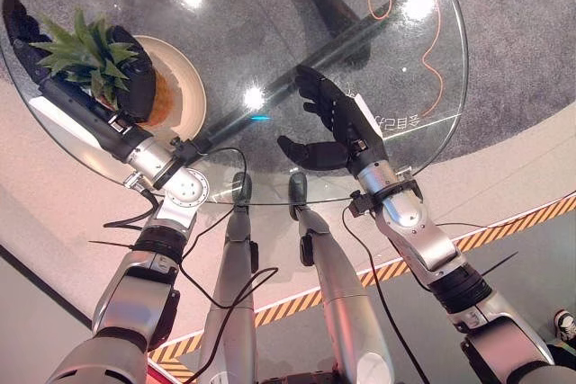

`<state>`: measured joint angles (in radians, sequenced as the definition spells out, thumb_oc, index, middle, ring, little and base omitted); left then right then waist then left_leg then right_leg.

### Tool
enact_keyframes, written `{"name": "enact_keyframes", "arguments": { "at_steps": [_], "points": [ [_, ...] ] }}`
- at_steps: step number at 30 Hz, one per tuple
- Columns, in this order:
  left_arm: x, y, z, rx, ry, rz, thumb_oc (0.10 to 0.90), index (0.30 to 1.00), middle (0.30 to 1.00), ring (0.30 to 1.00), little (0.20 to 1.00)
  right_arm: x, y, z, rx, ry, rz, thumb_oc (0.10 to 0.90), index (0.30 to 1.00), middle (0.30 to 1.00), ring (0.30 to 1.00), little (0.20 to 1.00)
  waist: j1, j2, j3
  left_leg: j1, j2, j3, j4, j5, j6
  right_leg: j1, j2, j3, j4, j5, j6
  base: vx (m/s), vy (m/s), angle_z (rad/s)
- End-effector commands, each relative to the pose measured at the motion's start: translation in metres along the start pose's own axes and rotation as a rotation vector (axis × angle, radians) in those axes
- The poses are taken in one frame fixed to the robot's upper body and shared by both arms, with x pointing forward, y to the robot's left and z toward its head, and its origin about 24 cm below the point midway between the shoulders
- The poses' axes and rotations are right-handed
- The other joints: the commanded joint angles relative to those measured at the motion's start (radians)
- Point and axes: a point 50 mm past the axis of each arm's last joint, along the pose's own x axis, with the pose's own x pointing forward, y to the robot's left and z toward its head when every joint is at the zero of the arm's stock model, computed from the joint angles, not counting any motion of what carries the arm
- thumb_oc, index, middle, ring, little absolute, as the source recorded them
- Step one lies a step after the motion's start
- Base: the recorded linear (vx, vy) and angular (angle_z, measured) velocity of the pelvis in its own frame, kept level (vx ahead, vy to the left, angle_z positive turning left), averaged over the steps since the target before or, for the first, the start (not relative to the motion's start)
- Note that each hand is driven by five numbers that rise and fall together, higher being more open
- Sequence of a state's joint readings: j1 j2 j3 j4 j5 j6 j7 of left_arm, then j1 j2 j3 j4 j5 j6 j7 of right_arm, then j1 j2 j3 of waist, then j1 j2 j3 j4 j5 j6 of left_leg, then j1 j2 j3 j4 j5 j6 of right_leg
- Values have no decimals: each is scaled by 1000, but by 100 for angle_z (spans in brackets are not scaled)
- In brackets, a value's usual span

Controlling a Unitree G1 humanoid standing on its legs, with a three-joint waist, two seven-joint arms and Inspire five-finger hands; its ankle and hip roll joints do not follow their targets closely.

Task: Pick up the fruit to the plate

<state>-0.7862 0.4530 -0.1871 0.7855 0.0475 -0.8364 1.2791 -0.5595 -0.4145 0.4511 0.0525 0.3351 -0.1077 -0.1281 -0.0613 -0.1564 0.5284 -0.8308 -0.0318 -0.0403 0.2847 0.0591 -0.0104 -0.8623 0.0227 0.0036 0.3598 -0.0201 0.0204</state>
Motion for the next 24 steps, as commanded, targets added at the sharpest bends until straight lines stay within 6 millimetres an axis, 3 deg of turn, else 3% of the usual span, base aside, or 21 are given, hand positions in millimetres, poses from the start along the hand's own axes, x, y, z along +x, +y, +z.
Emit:
{"name": "enact_keyframes", "arguments": {
  "at_steps": [1,24],
  "points": [
    [31,-5,24,-139,-122,95,800,900,900,900,900,-3,1,34,36,-203,19,800,900,900,900,900,2,8,-8,-7,-43,-18,54,-44,-1,13,-6,-69,-34,70,18,0,0,0],
    [26,3,14,-124,-36,94,800,900,900,900,900,-2,3,33,44,-192,12,800,900,900,900,900,15,23,-8,9,-45,-32,47,-30,-8,26,-7,-80,-21,58,11,-1,-7,0]
  ]
}}
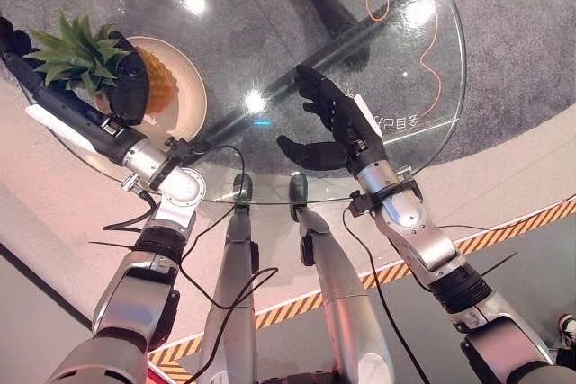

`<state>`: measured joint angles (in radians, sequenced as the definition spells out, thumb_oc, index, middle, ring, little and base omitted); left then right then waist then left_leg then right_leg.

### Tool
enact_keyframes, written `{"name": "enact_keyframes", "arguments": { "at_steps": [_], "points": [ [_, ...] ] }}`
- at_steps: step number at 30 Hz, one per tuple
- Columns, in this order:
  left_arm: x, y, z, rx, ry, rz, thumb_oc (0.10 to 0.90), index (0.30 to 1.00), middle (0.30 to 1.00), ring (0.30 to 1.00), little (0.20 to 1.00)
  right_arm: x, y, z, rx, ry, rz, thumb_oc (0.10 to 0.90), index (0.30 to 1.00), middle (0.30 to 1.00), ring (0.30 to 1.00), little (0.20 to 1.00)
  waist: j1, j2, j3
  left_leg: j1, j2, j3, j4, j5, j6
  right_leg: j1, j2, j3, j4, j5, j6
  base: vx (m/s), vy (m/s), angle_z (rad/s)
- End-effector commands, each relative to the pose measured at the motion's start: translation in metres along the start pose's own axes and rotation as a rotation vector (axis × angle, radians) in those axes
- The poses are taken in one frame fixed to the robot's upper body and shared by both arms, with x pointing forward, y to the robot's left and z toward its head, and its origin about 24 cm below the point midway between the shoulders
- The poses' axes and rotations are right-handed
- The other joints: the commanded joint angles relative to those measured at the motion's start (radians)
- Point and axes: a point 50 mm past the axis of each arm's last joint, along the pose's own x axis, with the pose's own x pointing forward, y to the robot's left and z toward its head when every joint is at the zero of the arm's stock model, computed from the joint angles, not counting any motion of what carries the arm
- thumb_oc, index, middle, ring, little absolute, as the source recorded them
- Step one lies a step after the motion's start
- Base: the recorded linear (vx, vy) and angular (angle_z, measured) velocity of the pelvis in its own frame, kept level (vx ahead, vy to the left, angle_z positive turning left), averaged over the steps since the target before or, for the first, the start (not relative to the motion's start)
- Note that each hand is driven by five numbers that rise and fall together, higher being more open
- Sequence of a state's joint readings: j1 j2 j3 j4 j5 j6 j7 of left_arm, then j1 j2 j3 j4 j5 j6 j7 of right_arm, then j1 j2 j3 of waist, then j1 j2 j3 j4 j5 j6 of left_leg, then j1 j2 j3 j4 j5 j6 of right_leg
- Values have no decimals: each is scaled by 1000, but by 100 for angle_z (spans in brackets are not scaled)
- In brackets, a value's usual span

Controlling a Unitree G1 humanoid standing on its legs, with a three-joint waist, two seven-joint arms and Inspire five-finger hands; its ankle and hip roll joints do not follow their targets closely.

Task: Pick up the fruit to the plate

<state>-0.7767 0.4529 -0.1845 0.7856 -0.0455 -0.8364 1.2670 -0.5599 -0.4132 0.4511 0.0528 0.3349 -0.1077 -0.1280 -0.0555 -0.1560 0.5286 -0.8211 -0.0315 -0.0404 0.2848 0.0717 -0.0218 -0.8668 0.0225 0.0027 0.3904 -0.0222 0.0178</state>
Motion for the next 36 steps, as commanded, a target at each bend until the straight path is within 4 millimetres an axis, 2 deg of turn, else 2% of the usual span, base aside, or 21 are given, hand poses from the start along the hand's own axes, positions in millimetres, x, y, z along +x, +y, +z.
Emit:
{"name": "enact_keyframes", "arguments": {
  "at_steps": [1,7,17,30,35,36],
  "points": [
    [22,-5,19,-115,-91,29,800,900,900,900,900,-2,3,33,43,-193,12,800,900,900,900,900,10,23,-9,0,-45,-34,43,-41,4,31,-7,-80,-53,60,14,0,0,0],
    [17,1,13,-101,-51,20,800,900,900,900,900,-2,4,33,46,-200,9,800,900,900,900,900,16,24,-9,8,-44,-37,34,-36,2,39,-5,-85,-56,59,13,-16,-40,0],
    [2,5,4,-82,23,-147,800,900,900,900,900,-9,3,32,52,-207,-3,800,900,900,900,900,24,29,-9,25,-44,-46,6,-21,3,54,-1,-90,-68,64,13,-14,-38,1],
    [-16,31,-8,-136,169,-121,800,900,900,900,900,-18,1,29,60,-203,-15,800,900,900,900,900,38,42,-9,63,-45,-49,-28,-7,4,95,-3,-94,-88,63,14,-3,-14,1],
    [-19,34,-11,-152,210,-126,800,900,900,900,900,-18,2,29,66,-207,-19,800,900,900,900,900,42,44,-9,69,-45,-53,-40,4,5,103,-5,-98,-97,71,15,4,-29,0],
    [-27,42,-16,-153,267,-134,800,900,900,900,900,-20,2,28,76,-199,-23,800,900,900,900,900,50,47,-9,97,-44,-54,-49,-2,7,129,-5,-99,-99,60,16,4,-64,0]
  ]
}}
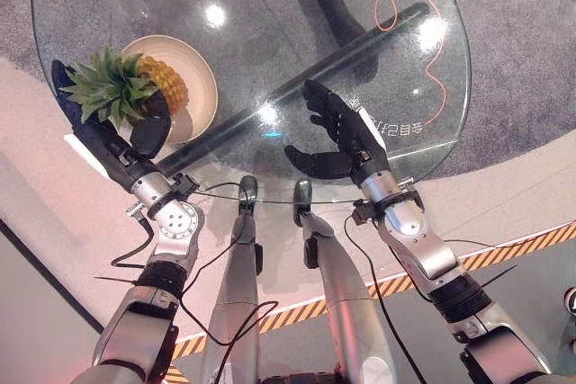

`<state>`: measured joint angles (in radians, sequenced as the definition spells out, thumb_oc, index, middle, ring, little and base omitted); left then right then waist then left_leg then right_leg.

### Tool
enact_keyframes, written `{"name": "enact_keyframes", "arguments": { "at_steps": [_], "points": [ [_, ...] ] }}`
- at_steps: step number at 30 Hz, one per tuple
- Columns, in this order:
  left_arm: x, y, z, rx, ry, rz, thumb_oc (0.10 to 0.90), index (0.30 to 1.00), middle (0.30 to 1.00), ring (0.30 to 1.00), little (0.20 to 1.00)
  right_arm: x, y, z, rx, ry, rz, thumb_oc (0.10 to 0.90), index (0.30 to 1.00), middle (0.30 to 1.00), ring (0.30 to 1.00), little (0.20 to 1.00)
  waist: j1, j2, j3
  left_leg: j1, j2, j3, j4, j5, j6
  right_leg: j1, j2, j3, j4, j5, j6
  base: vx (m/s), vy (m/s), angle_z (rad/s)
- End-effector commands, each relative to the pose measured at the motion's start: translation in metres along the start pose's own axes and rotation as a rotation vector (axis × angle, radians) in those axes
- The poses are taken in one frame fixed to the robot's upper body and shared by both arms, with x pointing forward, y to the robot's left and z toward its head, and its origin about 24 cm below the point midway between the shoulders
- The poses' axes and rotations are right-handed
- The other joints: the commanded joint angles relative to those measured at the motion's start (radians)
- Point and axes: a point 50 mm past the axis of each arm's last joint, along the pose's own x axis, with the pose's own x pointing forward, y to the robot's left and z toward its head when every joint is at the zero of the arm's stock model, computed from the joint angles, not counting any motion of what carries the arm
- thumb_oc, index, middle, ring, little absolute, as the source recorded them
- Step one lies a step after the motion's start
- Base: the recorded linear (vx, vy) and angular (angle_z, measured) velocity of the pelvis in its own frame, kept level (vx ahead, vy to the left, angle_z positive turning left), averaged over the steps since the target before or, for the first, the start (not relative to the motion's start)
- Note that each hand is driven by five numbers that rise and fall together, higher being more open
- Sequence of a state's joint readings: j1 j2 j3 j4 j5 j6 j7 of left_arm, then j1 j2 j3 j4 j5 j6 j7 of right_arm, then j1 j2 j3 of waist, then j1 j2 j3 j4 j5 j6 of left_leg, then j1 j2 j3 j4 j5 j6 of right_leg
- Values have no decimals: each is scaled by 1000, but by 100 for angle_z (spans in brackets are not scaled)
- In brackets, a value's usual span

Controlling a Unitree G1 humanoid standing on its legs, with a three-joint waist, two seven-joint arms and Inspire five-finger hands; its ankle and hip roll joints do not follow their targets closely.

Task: Pick up the fruit to the plate

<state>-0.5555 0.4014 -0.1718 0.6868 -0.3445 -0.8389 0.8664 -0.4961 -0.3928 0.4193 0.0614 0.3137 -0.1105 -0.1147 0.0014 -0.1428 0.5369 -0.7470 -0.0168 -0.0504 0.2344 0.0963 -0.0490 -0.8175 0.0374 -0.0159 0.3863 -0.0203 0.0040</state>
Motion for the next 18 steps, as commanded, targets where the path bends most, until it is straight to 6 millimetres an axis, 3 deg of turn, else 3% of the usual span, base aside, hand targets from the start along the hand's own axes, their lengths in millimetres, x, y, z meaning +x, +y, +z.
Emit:
{"name": "enact_keyframes", "arguments": {
  "at_steps": [1,18],
  "points": [
    [2,5,10,-124,-26,16,800,900,900,900,900,-11,4,41,65,-244,6,800,900,900,900,900,-5,36,-17,30,-59,-46,-3,-26,35,88,-21,-81,-98,57,30,18,-78,0],
    [-33,23,-24,-107,263,-213,800,900,900,900,900,-19,-6,38,63,-225,-20,800,900,900,900,900,11,68,-17,79,-56,-53,-17,-13,38,134,-26,-80,-95,46,25,2,-22,1]
  ]
}}
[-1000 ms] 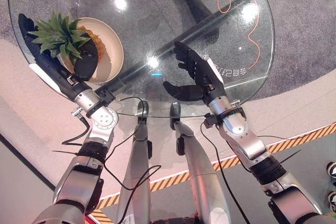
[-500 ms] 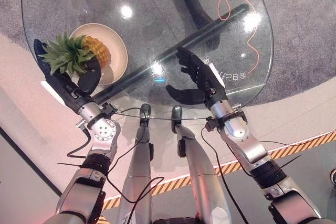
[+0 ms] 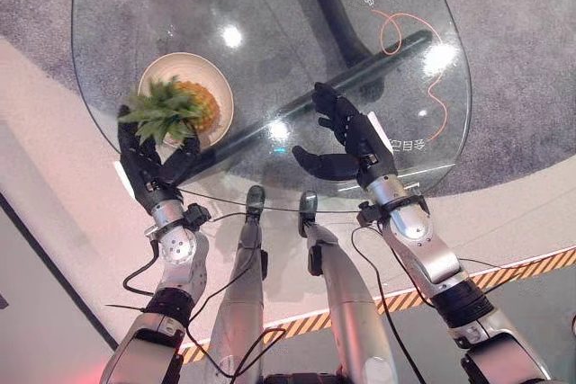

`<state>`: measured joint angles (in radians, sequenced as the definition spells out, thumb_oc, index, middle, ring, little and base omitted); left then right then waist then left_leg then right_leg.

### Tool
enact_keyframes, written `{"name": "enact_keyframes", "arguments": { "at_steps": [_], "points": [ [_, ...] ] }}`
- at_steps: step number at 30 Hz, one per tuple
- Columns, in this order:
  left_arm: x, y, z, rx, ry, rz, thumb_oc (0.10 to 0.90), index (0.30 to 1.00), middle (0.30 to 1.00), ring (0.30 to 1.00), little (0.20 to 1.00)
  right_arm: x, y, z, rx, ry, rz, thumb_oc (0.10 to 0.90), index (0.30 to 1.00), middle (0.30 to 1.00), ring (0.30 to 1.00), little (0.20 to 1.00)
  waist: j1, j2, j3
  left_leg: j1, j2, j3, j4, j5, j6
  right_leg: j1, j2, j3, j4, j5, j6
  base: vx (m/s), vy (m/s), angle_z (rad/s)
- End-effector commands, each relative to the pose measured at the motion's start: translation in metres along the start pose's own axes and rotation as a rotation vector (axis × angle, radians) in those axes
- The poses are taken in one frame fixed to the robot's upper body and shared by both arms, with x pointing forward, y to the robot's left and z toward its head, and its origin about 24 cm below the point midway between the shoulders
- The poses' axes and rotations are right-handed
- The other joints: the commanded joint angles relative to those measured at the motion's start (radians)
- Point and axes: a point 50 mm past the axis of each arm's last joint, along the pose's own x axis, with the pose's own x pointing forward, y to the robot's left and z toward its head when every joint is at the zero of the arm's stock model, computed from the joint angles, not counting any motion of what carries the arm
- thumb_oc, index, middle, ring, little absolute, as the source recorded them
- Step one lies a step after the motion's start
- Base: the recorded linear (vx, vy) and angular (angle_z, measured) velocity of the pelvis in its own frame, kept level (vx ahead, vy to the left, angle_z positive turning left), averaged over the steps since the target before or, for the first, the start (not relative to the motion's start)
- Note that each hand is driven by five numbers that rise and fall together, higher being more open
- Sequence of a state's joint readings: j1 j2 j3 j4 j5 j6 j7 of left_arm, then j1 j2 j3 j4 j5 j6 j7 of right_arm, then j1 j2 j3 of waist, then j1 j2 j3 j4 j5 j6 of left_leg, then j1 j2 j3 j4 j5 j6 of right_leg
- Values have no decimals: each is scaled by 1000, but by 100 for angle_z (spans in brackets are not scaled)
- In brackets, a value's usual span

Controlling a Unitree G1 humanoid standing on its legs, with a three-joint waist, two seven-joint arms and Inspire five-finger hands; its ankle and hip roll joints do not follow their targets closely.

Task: Pick up the fruit to the plate

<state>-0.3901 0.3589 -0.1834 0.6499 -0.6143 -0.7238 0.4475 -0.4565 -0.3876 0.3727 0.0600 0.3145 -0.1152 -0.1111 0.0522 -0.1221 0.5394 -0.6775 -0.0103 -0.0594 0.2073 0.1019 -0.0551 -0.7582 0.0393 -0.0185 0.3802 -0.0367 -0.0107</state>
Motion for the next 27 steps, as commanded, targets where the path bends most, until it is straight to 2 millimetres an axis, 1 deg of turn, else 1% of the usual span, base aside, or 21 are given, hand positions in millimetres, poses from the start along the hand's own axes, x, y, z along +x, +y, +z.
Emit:
{"name": "enact_keyframes", "arguments": {
  "at_steps": [1,7,13,17,19,22,24,25,27],
  "points": [
    [0,-3,10,-73,-57,-33,800,900,900,900,900,-14,2,42,51,-238,29,800,900,900,900,900,-40,51,-19,10,-63,-44,12,-18,44,77,-29,-77,-88,61,40,0,0,0],
    [-9,8,-2,-106,34,-35,800,900,900,900,900,-19,-3,39,43,-228,18,800,900,900,900,900,-42,64,-19,25,-64,-41,22,-28,45,93,-30,-73,-83,48,38,2,0,-1],
    [-17,14,-11,-127,85,-20,800,900,900,900,900,-20,-7,37,38,-217,12,800,900,900,900,900,-40,79,-19,32,-66,-41,34,-27,47,104,-31,-69,-74,43,33,10,1,-2],
    [-23,19,-18,-118,135,-7,800,900,900,900,900,-22,-7,32,42,-194,7,800,900,900,900,900,-37,82,-19,55,-68,-42,36,-34,49,128,-32,-69,-73,36,32,0,0,0],
    [-27,24,-24,-108,181,13,800,900,900,900,900,-24,-9,27,40,-165,-1,800,900,900,900,900,-36,83,-19,76,-68,-42,35,-38,50,146,-31,-67,-74,32,32,0,0,0],
    [-36,37,-36,-88,261,46,800,900,900,900,900,-28,-11,14,45,-103,-10,800,900,900,900,900,-32,81,-19,123,-68,-38,30,-52,54,192,-32,-62,-78,23,33,0,0,0],
    [-40,42,-42,-89,306,57,800,900,900,900,900,-30,-14,8,51,-76,-12,800,900,900,900,900,-30,82,-19,146,-68,-38,21,-50,56,215,-34,-61,-88,28,34,0,0,0],
    [-46,48,-47,-77,343,62,800,900,900,900,900,-34,-15,2,62,-49,-11,800,900,900,900,900,-28,80,-19,178,-67,-36,13,-57,57,246,-36,-59,-95,22,36,0,0,0],
    [-50,51,-51,-65,373,62,800,900,900,900,900,-36,-16,-3,68,-31,-12,800,900,900,900,900,-27,80,-19,194,-67,-36,5,-55,57,262,-38,-59,-106,28,37,0,0,0]
  ]
}}
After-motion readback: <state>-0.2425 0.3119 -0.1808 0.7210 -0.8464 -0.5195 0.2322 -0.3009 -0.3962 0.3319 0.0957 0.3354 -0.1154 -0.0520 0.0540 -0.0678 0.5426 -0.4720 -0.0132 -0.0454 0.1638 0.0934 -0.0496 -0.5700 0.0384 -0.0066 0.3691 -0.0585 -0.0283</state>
